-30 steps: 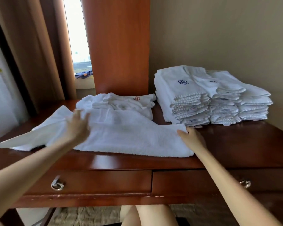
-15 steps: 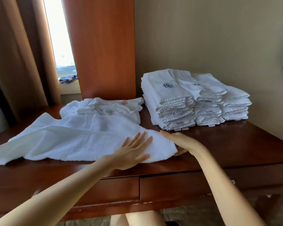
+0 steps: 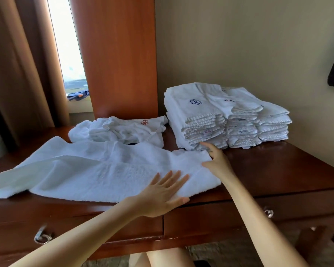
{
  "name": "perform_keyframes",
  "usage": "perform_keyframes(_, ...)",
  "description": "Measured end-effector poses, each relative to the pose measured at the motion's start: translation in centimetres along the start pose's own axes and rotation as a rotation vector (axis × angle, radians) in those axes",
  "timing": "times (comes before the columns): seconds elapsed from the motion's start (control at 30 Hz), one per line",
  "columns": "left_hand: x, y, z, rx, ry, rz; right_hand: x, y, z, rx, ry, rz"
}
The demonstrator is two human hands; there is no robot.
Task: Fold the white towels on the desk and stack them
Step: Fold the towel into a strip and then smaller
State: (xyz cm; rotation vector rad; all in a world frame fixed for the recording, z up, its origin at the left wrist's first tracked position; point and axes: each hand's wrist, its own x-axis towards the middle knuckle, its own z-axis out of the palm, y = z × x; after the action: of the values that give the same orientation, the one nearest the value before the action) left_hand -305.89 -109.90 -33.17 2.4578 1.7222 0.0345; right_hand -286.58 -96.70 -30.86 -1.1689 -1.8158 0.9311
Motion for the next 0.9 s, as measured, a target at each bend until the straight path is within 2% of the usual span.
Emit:
perform_keyframes(0.1,0.1,0.5,-0.4,-0.038,-0.035,0.030,0.2,1.4,-1.4,-0.181,-0.090,0.135)
perform_keyframes(0.17,-0.4,-0.9,-1.1,-0.113,-0.019,-0.027,-0.1,1.0,-1.3,-0.376,0.000,0.148)
perform_keyframes(0.23,-1.3,-3.4,-1.7,-0.142,-0.003,-0.151,-0.5,0.2,-0.2,-0.724,0.112,0.041)
perform_keyframes(0.27,-1.9,-4.8,-1.9,-0.127,0.005,-0.218,-0.7,-0.4,0.7,-0.796,0.133,-0.063)
perform_keyframes(0.33,-3.1,-7.4,-1.8,-0.072,0.016,-0.309,-1.1,-2.0,3.3,-0.741,0.044,-0.234)
perform_keyframes(0.4,-4.1,-9.1,-1.4,-0.046,0.044,-0.343,-1.5,-3.2,6.4,-0.713,-0.156,-0.323)
perform_keyframes(0.47,-5.0,-10.5,-1.0,-0.065,0.080,-0.377,-1.9,-3.4,9.1,-0.749,-0.359,-0.296)
perform_keyframes(0.53,-6.3,-12.4,-1.0,-0.073,0.103,-0.450,-1.8,-2.7,9.9,-0.790,-0.459,-0.260)
perform_keyframes(0.63,-9.9,-16.2,-1.9,-0.084,0.174,-0.597,-0.8,-1.4,7.9,-0.806,-0.510,-0.261)
perform_keyframes(0.8,-17.1,-19.3,-3.5,0.118,0.469,-0.644,1.4,-0.1,4.6,-0.789,-0.573,-0.230)
perform_keyframes(0.9,-21.0,-20.4,-4.3,0.108,0.471,-0.794,2.3,-1.6,5.8,-0.811,-0.530,-0.209)
